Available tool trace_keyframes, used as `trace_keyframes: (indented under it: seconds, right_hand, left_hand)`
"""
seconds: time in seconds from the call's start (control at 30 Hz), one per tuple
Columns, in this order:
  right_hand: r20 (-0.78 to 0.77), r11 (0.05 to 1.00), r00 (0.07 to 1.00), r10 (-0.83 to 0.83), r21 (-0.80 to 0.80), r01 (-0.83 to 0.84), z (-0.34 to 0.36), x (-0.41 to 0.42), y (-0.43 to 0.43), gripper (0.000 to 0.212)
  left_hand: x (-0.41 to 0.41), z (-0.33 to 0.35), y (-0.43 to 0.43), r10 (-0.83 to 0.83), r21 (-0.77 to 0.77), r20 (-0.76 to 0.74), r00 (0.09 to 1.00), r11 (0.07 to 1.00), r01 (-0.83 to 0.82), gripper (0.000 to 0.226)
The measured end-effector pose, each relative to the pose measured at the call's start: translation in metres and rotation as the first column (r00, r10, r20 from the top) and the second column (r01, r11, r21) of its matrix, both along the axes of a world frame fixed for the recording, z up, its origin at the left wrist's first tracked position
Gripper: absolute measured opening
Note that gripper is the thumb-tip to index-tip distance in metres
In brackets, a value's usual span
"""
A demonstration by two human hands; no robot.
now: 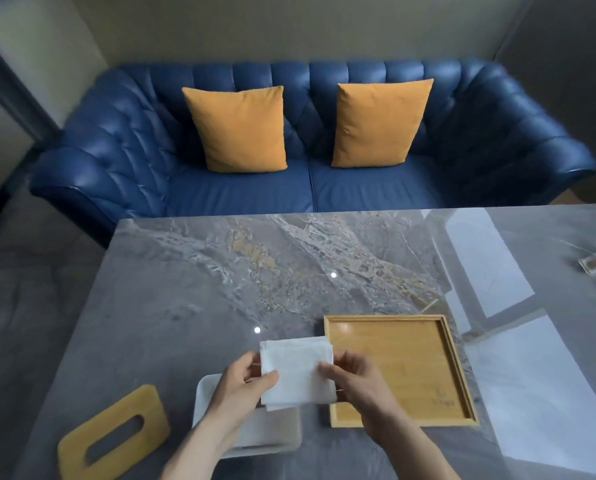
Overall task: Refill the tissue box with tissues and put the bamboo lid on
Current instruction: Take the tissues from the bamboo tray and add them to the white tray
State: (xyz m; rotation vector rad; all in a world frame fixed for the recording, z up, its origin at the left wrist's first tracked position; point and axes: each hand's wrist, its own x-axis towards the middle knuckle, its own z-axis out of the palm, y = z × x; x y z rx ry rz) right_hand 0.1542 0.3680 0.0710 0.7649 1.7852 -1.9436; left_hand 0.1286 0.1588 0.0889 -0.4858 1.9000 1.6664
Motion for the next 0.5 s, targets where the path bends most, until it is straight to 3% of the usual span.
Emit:
trace_keyframes:
  seconds: [0.1, 0.27, 0.5]
  right_hand:
    - [0.014, 0.993, 0.999, 0.038, 0.115, -0.039, -0.004, 0.004, -0.028, 0.02]
    - [0.049, 0.949, 0.998, 0.046, 0.31, -0.059, -0.016, 0.015, -0.064, 0.012]
    - [-0.029, 0.73, 0.995, 0.092, 0.682, -0.047, -0.012, 0.025, -0.092, 0.023]
  left_hand:
    - [0.005, -0.01, -0.03, -0.013, -0.048, 0.001, 1.0, 0.999, 0.013, 0.016]
    - [0.015, -0.031, -0.06, -0.024, -0.161, 0.005, 1.0, 0.987, 0.024, 0.016]
    - [0.02, -0.043, -0.061, -0.105, -0.458, -0.002, 0.994, 0.884, 0.093, 0.026]
